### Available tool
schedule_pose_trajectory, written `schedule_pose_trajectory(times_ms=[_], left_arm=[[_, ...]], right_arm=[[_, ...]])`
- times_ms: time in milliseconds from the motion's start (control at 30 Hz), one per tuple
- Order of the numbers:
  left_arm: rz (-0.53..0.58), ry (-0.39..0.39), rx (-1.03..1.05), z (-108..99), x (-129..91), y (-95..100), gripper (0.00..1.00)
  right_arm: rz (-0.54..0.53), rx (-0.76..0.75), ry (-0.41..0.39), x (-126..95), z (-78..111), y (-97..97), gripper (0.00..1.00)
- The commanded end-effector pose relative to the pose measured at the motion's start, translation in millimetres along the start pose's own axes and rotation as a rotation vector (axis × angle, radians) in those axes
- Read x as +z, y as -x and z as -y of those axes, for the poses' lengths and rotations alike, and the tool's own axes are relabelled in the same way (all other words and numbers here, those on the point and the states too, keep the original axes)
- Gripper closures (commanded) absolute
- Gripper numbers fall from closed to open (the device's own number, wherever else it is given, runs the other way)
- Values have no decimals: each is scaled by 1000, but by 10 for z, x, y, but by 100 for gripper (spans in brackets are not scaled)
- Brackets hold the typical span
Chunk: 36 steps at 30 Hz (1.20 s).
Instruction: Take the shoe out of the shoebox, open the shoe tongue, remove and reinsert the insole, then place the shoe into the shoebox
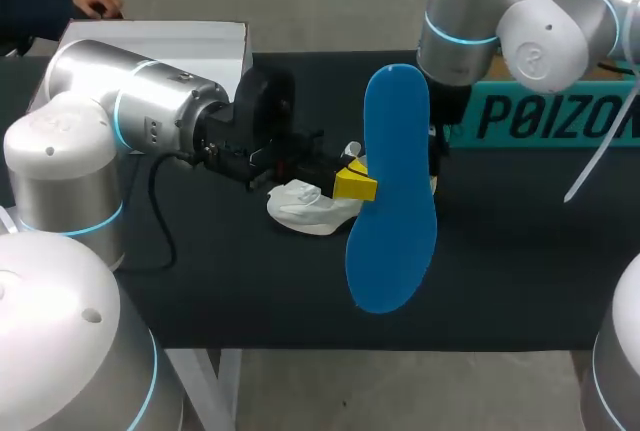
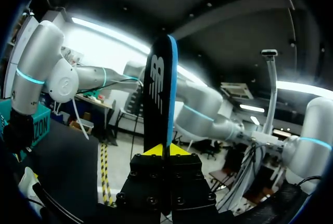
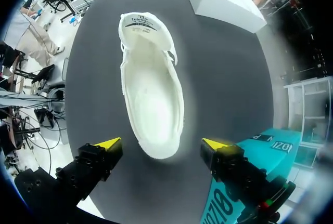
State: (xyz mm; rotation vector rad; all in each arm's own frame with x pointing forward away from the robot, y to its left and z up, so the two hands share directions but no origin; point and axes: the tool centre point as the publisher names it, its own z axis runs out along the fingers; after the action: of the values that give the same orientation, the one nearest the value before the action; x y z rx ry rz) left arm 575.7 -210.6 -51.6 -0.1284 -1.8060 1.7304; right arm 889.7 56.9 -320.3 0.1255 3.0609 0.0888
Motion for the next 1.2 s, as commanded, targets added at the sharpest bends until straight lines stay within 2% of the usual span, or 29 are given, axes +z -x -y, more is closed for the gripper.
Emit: schedule_pose_trajectory(times_ms=[33, 167, 333, 467, 633, 967, 1200], left_arm=[[1, -1, 0, -3, 14, 4, 100], [1, -1, 0, -3, 14, 4, 100], [1, -1, 0, -3, 14, 4, 100], [1, -1, 0, -3, 14, 4, 100], [1, -1, 0, -3, 14, 4, 100], [1, -1, 0, -3, 14, 4, 100], [1, -1, 0, -3, 14, 4, 100]], right_arm=[[0, -54, 36, 131, -282, 159, 0], [-8, -75, 48, 186, -414, 236, 0], [-9, -82, 46, 144, -417, 235, 0], [-17, -75, 43, 192, -396, 247, 0], [-30, -74, 56, 299, -442, 248, 0], [-54, -93, 89, 569, -656, 303, 0], [-73, -92, 99, 686, -711, 319, 0]])
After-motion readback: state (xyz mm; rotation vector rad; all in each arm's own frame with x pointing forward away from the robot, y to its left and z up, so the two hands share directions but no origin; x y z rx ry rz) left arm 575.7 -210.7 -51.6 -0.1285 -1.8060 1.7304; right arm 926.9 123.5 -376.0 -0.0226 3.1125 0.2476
